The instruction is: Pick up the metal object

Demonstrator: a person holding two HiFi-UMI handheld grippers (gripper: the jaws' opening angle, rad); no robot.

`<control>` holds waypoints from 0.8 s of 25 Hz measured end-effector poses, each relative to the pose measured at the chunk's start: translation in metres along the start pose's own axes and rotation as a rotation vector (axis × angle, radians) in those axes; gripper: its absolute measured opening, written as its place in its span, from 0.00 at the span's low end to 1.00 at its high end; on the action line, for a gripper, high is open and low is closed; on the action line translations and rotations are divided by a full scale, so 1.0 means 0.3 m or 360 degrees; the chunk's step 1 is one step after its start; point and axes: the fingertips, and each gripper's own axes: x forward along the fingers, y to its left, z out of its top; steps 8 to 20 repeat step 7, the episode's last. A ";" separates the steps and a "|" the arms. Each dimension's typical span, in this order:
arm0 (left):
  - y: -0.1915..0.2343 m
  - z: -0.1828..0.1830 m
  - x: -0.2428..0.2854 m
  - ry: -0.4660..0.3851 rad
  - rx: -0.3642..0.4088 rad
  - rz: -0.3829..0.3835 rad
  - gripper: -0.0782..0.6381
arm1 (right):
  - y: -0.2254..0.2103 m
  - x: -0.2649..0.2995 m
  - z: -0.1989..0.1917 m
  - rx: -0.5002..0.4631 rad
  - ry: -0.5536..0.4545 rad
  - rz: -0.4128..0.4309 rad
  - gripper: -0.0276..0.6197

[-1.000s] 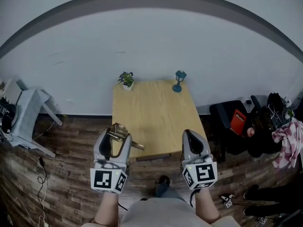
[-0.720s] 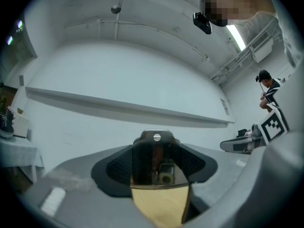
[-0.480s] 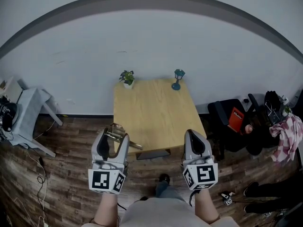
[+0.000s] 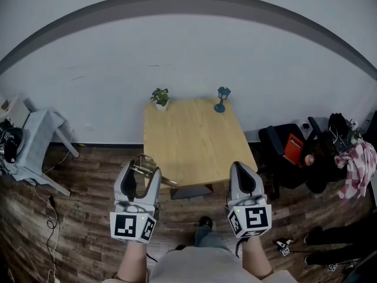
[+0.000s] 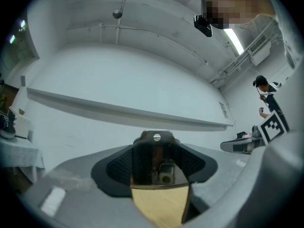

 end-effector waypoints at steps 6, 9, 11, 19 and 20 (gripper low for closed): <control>0.011 0.009 -0.034 -0.0009 -0.0004 0.0007 0.53 | 0.026 -0.019 0.012 -0.0010 -0.0006 0.0001 0.05; 0.011 0.010 -0.039 -0.0010 -0.0006 0.0008 0.53 | 0.029 -0.022 0.013 -0.0011 -0.0007 0.0001 0.04; 0.011 0.010 -0.039 -0.0010 -0.0006 0.0008 0.53 | 0.029 -0.022 0.013 -0.0011 -0.0007 0.0001 0.04; 0.011 0.010 -0.039 -0.0010 -0.0006 0.0008 0.53 | 0.029 -0.022 0.013 -0.0011 -0.0007 0.0001 0.04; 0.011 0.010 -0.039 -0.0010 -0.0006 0.0008 0.53 | 0.029 -0.022 0.013 -0.0011 -0.0007 0.0001 0.04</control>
